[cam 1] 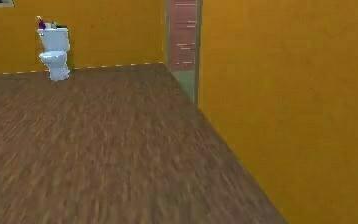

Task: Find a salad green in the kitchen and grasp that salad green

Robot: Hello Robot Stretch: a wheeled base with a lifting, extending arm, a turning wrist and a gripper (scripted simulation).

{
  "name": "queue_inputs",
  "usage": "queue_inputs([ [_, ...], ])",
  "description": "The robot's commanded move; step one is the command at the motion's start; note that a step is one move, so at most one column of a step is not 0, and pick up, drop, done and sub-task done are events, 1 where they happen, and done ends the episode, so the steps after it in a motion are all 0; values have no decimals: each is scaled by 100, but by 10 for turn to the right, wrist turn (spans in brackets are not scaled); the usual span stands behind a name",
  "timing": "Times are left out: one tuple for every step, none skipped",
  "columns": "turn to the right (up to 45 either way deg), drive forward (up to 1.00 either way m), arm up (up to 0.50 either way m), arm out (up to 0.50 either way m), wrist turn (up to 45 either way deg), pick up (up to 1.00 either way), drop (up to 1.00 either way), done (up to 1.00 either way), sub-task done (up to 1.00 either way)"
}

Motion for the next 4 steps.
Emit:
queue_inputs([
  [-450,0,0,0,0,0,0,0,0],
  [-180,0,0,0,0,0,0,0,0],
  [0,25,0,0,0,0,0,0,0],
  [-420,0,0,0,0,0,0,0,0],
])
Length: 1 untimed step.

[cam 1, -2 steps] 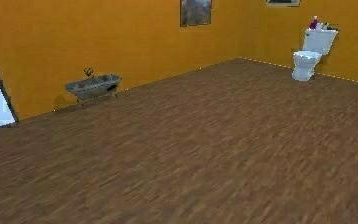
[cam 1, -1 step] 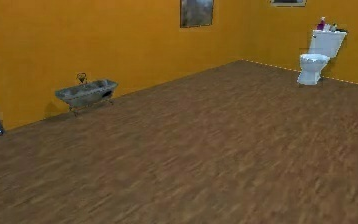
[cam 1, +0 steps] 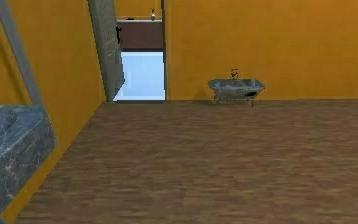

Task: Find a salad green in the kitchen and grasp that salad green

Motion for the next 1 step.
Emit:
queue_inputs([
  [0,100,0,0,0,0,0,0,0],
])
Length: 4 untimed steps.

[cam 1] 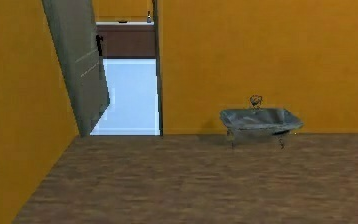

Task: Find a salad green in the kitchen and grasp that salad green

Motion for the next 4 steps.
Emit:
queue_inputs([
  [-30,0,0,0,0,0,0,0,0],
  [0,15,0,0,0,0,0,0,0],
  [-450,0,0,0,0,0,0,0,0],
  [-90,0,0,0,0,0,0,0,0],
])
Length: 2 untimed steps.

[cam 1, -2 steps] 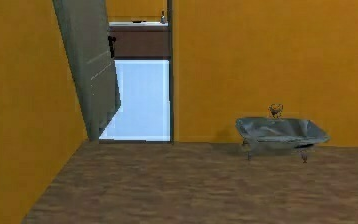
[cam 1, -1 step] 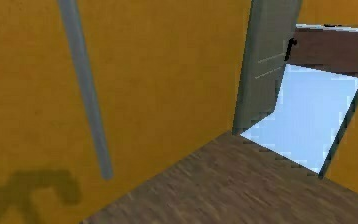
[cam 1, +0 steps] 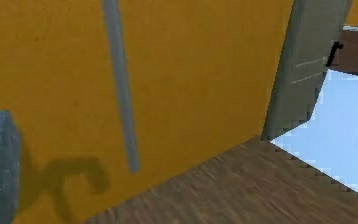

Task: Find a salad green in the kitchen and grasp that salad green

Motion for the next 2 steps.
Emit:
queue_inputs([
  [0,20,0,0,0,0,0,0,0],
  [450,0,0,0,0,0,0,0,0],
])
